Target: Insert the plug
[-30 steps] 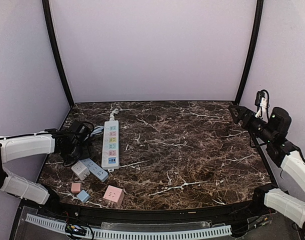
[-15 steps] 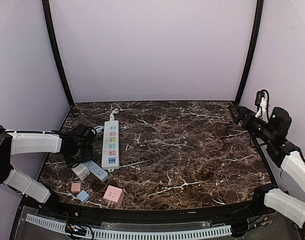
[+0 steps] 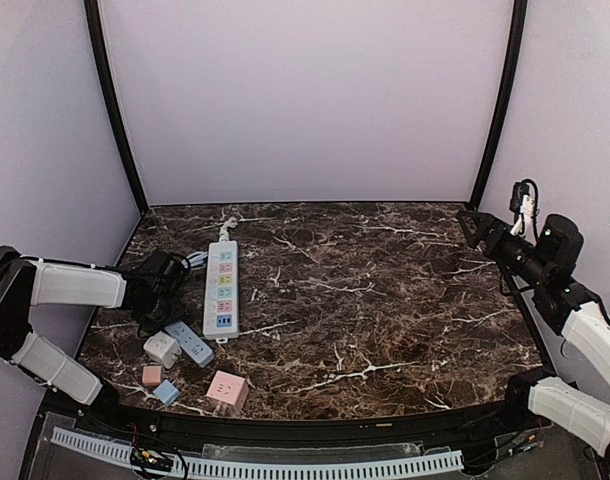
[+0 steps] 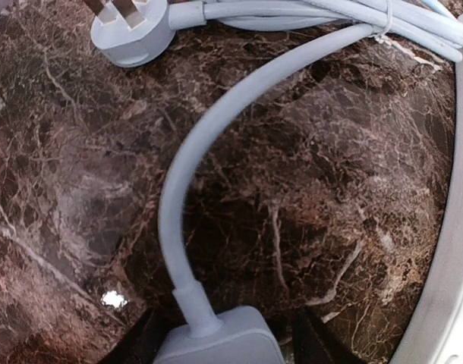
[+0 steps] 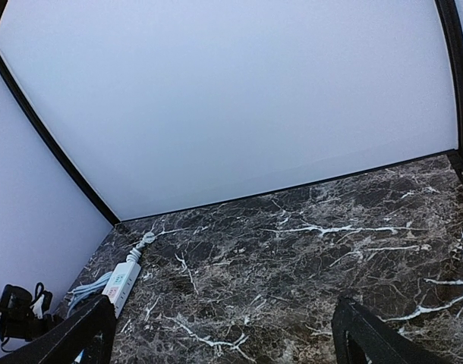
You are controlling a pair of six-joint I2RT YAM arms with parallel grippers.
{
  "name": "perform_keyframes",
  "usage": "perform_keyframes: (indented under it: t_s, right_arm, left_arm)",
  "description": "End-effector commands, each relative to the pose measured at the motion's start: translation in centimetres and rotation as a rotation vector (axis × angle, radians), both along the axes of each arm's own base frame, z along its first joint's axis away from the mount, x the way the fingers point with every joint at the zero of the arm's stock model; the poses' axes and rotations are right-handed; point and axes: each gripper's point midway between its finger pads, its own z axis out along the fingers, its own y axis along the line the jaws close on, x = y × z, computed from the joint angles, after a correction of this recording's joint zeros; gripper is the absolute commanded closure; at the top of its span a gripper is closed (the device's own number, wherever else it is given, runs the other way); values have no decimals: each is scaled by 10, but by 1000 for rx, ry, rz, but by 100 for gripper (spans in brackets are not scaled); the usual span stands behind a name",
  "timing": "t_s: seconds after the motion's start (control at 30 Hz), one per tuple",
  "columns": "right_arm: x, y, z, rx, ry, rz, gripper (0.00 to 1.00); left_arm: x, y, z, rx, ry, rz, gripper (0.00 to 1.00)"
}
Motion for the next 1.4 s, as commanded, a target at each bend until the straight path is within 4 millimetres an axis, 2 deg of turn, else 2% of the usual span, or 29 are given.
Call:
perform_keyframes:
  t_s: [0.0,0.07,0.13,0.43,0.6,0.67,0.7,0.73,0.77,0.8,0.83,0.93,0.97,1.0,1.03,1.07,1.1,1.13,1.17,1.2,1.23,1.27,1.3,1.33,1.37]
  right_arm:
    - [-3,4,4,-2,-15,21,1]
    - [-3,4,3,-2,-13,21,1]
    - [-2,4,2,-3,-10,20,1]
    - [-2,5,2,-1,-7,22,1]
    - [-2,4,3,-3,-10,17,1]
    - [-1,3,3,-4,-11,14,1]
    - [-1,3,4,-4,-12,12,1]
    - [-1,3,4,-5,-11,11,1]
    - [-1,3,4,-6,-12,12,1]
    - [0,3,3,-7,-11,9,1]
    - [0,2,3,-7,-11,7,1]
    - [0,1,3,-10,-9,1,1]
    - [0,1,3,-10,-11,0,1]
    - [0,1,4,-9,-13,-2,1]
    - [0,0,4,-11,-13,-6,1]
    - [0,0,5,-12,-14,-9,1]
    - [0,-1,5,-15,-15,-15,1]
    - [0,-3,6,-18,-16,-24,1]
    - [0,-4,5,-20,-15,-32,1]
    - [0,-7,5,-22,-14,-45,1]
    - [0,-9,6,-25,-14,-57,1]
    - [0,-11,6,-28,-14,-72,1]
    - [0,-14,7,-30,-16,-89,1]
    - [-1,-17,8,-33,-17,-106,1]
    - [-2,-21,8,-36,-18,-126,1]
  left_arm:
    - [-5,5,-4,13,16,-4,56]
    - [-3,10,7,45,-2,-4,65]
    - [1,14,21,77,-31,-6,68]
    - [26,12,92,98,-212,-62,71]
    - [47,-10,146,52,-329,-182,77]
    - [55,-20,173,45,-386,-236,78]
    - [59,-25,193,50,-423,-263,78]
    - [61,-31,203,46,-441,-287,78]
    - [65,-38,222,41,-475,-319,78]
    - [67,-45,231,34,-490,-343,78]
    - [72,-54,248,19,-516,-375,78]
    - [82,-83,278,-6,-557,-460,78]
    - [90,-97,291,-11,-574,-496,78]
    - [90,-111,297,-18,-578,-533,78]
    - [97,-132,307,-21,-590,-583,78]
    - [101,-144,330,-30,-628,-601,78]
    - [107,-164,321,-14,-599,-647,78]
    - [110,-175,345,-20,-636,-663,78]
    - [118,-196,333,-3,-602,-708,78]
    - [120,-206,359,-12,-644,-720,78]
    - [128,-228,345,4,-607,-770,78]
    - [128,-238,376,-12,-661,-785,78]
    - [131,-264,364,-1,-636,-850,78]
    - [135,-280,373,11,-652,-889,78]
    - [126,-300,377,8,-666,-940,78]
